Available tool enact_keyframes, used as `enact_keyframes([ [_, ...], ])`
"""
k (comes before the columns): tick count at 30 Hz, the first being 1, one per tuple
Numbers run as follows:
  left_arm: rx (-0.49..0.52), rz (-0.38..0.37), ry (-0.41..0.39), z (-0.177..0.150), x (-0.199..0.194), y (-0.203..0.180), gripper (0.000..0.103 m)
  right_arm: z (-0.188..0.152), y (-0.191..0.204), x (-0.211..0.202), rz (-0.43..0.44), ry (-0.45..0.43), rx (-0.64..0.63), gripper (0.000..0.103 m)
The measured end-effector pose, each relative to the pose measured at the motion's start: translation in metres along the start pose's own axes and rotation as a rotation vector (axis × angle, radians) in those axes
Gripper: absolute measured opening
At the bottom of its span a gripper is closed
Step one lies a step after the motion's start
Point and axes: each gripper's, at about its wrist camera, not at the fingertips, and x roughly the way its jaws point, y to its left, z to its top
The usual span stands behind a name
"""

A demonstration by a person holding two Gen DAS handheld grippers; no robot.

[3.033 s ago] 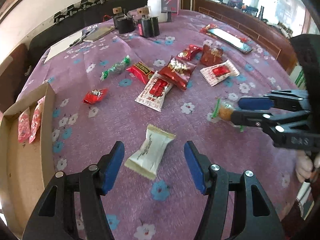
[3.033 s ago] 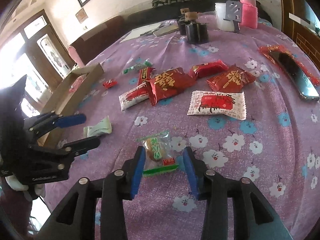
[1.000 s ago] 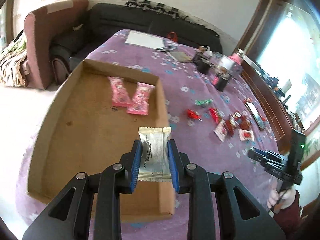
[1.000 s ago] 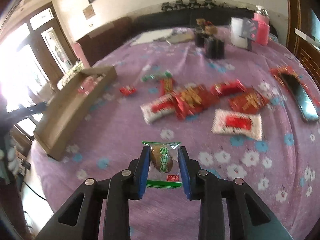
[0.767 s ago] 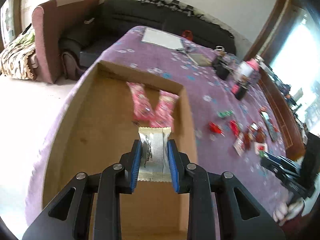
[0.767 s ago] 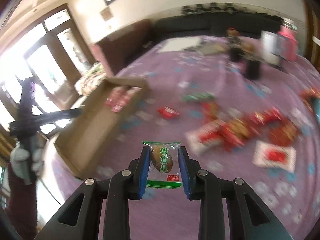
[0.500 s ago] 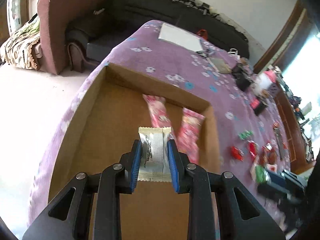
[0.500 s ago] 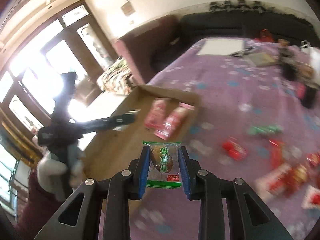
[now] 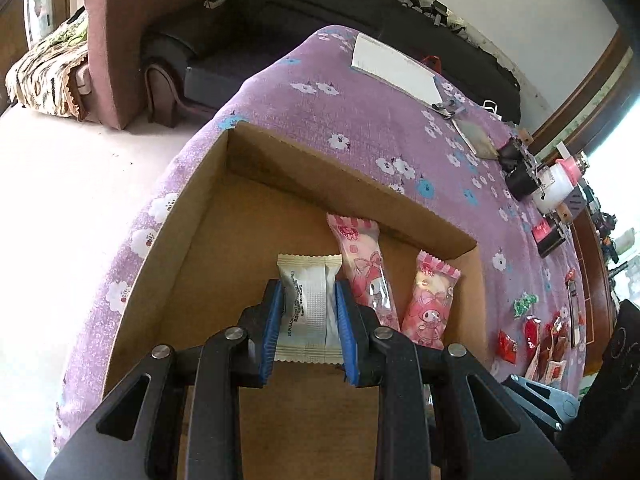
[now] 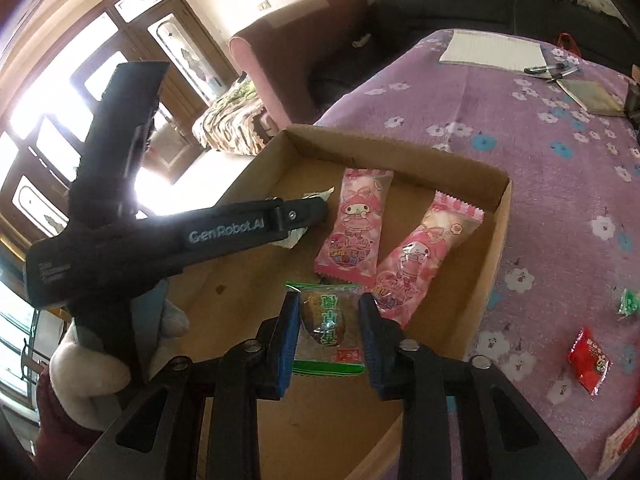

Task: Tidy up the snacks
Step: 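Carry the white cake and bun bag into the tray and release both, then grasp a white-and-red wrapped cake with each tool from the table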

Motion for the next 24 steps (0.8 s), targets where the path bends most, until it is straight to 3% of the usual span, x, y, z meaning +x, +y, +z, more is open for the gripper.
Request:
enact_keyframes([
  [7, -0.030, -0.016, -0.001, -0.001, -0.009, -0.001, 0.024, -0.001, -0.006, -0.015, 0.024, -0.026, 0.025, 0.033],
  [13, -0.057, -0.004, -0.078, -0.008, -0.044, -0.006, 0.024, -0.016, -0.025, -0.068, 0.025, -0.103, 0.043, 0.034],
  [16, -0.040, -0.036, -0.118, -0.021, -0.069, -0.020, 0.024, -0.034, -0.046, -0.101, -0.014, -0.146, 0.056, 0.034],
  [17, -0.027, -0.055, -0.126, -0.026, -0.076, -0.028, 0.027, -0.041, -0.056, -0.112, -0.034, -0.161, 0.063, 0.034],
  [20, 0.023, -0.109, -0.148, -0.045, -0.094, -0.057, 0.054, -0.062, -0.089, -0.143, -0.105, -0.201, 0.097, 0.034],
  [21, 0.040, -0.127, -0.156, -0.053, -0.098, -0.067, 0.059, -0.068, -0.100, -0.152, -0.122, -0.212, 0.116, 0.034],
  [24, 0.109, -0.174, -0.130, -0.071, -0.100, -0.102, 0.059, -0.088, -0.139, -0.183, -0.164, -0.254, 0.191, 0.035],
])
